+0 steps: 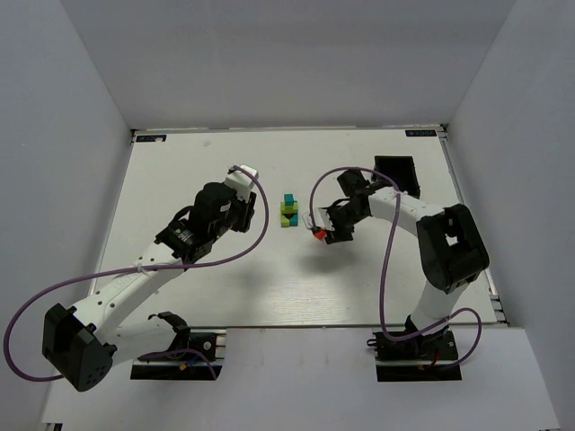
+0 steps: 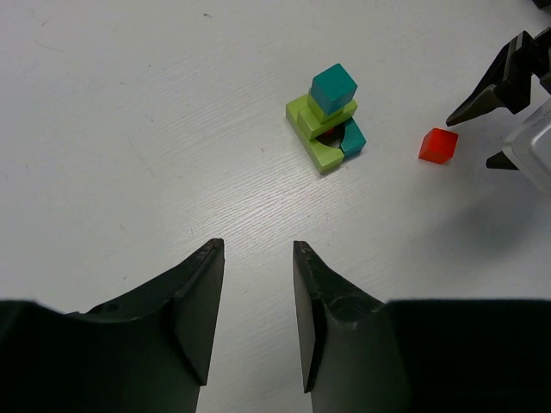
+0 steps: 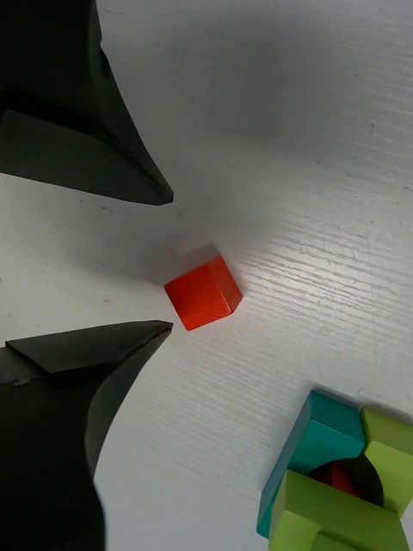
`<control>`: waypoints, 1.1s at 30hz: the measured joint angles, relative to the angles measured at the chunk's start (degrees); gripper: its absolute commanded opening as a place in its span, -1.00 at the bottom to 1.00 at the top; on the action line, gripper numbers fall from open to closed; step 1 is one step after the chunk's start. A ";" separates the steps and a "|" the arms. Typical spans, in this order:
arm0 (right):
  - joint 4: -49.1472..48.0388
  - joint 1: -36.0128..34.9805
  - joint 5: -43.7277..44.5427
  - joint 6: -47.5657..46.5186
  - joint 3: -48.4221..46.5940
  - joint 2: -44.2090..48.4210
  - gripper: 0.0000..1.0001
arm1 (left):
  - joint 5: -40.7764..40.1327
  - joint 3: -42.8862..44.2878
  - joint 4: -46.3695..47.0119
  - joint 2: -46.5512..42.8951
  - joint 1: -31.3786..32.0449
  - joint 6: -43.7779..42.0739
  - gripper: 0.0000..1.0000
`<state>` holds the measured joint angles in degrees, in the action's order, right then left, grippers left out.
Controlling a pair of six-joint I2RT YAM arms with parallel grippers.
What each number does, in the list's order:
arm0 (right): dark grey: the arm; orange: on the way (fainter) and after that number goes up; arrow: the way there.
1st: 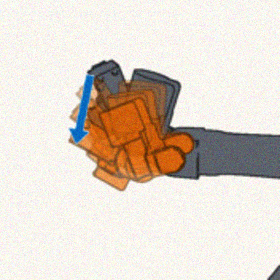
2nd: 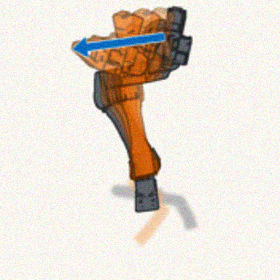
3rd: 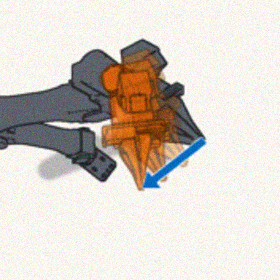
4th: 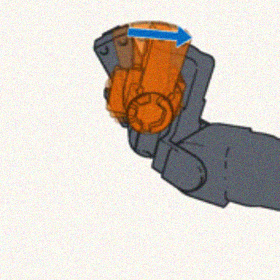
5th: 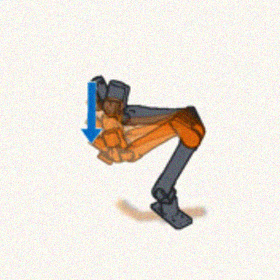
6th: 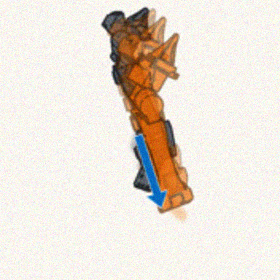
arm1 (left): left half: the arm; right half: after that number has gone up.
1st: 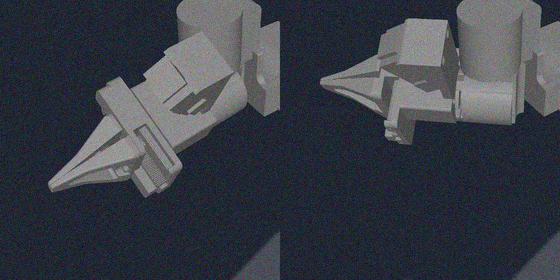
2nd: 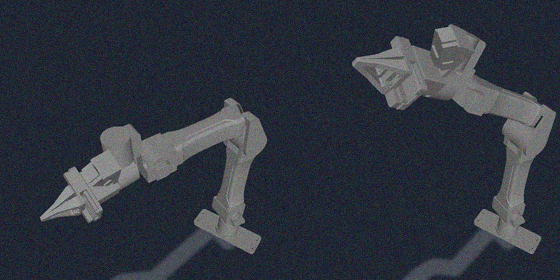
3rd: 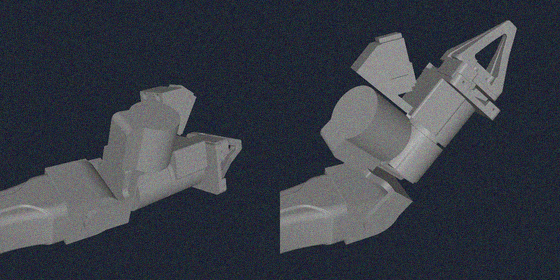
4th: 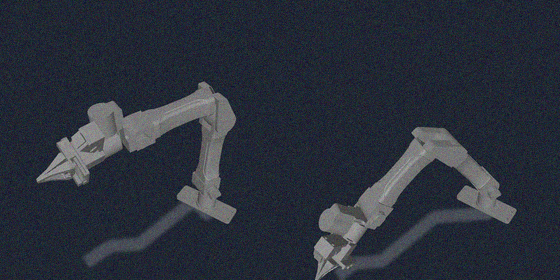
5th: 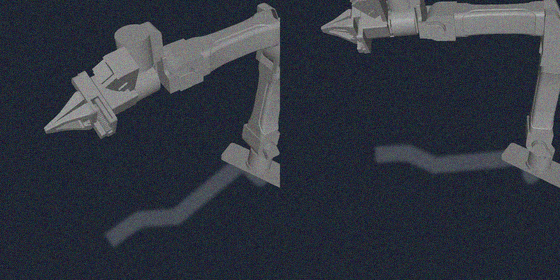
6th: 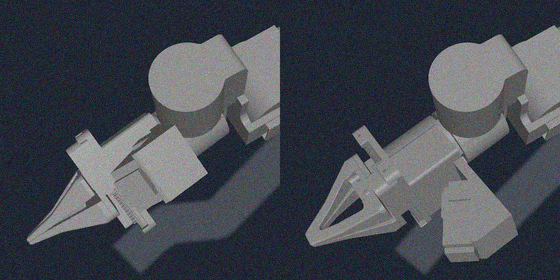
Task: Build the wood block tower
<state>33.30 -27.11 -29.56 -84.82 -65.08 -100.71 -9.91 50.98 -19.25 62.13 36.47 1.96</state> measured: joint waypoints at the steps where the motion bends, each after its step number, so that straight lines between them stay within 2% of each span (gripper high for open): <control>1: -0.07 -0.04 -0.11 -0.26 -0.15 -0.35 0.25 | 0.02 0.00 0.02 0.02 0.00 0.02 -0.03; 11: -3.93 -1.40 0.13 -0.07 -1.25 -2.69 0.23 | 0.00 0.00 0.02 0.00 0.00 0.02 -0.03; 25: -6.12 -2.95 1.44 0.46 -1.25 -4.02 0.06 | 0.00 0.00 0.00 0.00 0.00 0.02 -0.03; 26: -6.14 -3.02 1.55 0.50 -1.25 -4.17 0.02 | 0.00 0.00 0.00 0.00 0.00 0.02 -0.03; 31: -6.08 -3.06 1.99 0.68 -1.49 -4.57 -0.45 | 0.00 0.00 0.02 0.00 0.00 0.02 -0.03; 33: -6.03 -3.08 2.10 0.83 -1.99 -4.59 -0.53 | 0.00 0.00 0.02 0.00 0.00 0.02 -0.03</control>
<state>27.27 -30.20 -27.46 -83.99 -67.07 -105.30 -9.91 50.98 -19.22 62.13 36.47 1.98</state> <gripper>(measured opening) 0.374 0.485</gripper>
